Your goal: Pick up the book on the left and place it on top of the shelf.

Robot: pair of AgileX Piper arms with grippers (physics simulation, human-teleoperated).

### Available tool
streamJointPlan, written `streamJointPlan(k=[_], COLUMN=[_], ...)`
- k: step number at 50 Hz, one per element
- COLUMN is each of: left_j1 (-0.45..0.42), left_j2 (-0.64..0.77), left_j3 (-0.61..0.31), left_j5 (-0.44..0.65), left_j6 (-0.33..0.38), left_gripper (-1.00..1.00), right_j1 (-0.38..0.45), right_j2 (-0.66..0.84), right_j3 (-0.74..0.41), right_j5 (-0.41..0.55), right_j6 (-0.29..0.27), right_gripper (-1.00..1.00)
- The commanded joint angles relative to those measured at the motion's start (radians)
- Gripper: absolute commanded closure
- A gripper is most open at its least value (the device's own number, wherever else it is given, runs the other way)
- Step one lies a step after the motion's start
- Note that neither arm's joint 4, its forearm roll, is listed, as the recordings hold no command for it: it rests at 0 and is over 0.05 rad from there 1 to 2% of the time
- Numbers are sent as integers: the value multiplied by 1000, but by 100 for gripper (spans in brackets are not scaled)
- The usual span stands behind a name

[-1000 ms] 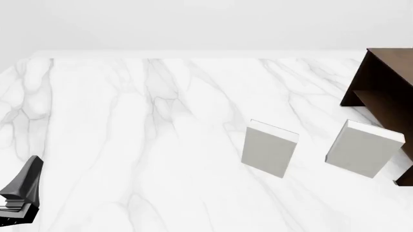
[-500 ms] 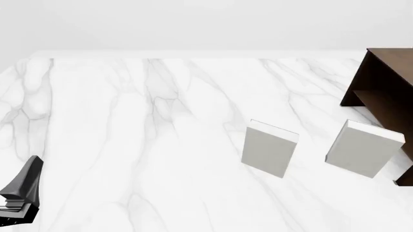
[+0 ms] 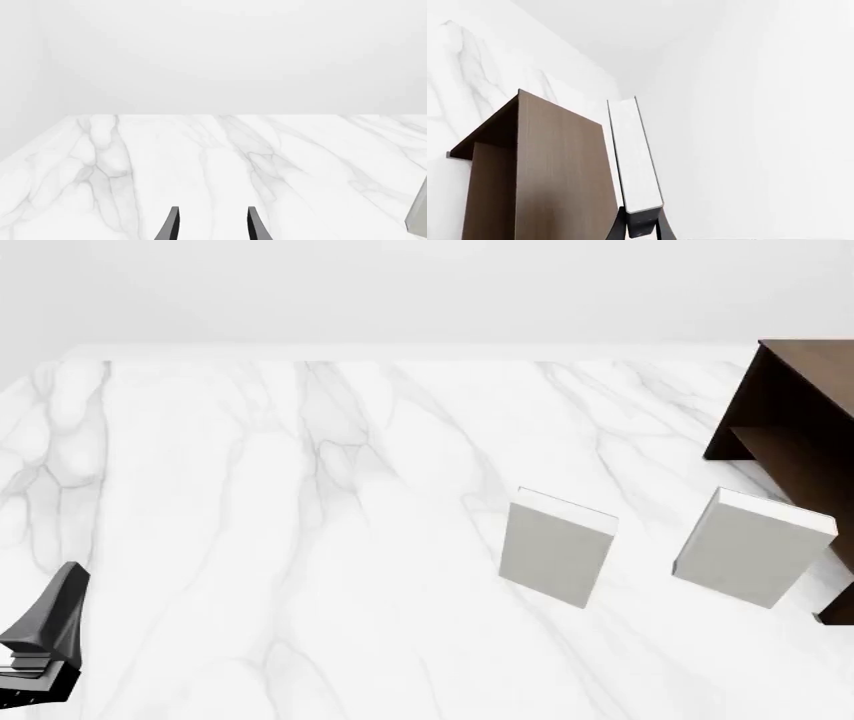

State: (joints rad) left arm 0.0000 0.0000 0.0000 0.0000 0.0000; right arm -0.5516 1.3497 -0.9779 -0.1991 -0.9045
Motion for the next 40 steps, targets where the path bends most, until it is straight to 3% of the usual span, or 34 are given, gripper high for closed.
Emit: streamJointPlan(k=[1,40], left_j1=[0,0], left_j2=[0,0], left_j3=[0,0], left_j5=[0,0], left_j6=[0,0], left_gripper=[-100,-100], right_j1=[-8,-45], right_j2=[32,141], right_j3=[-9,-18], right_j5=[-38,-105], right_j6=[6,-23], right_gripper=[100,100])
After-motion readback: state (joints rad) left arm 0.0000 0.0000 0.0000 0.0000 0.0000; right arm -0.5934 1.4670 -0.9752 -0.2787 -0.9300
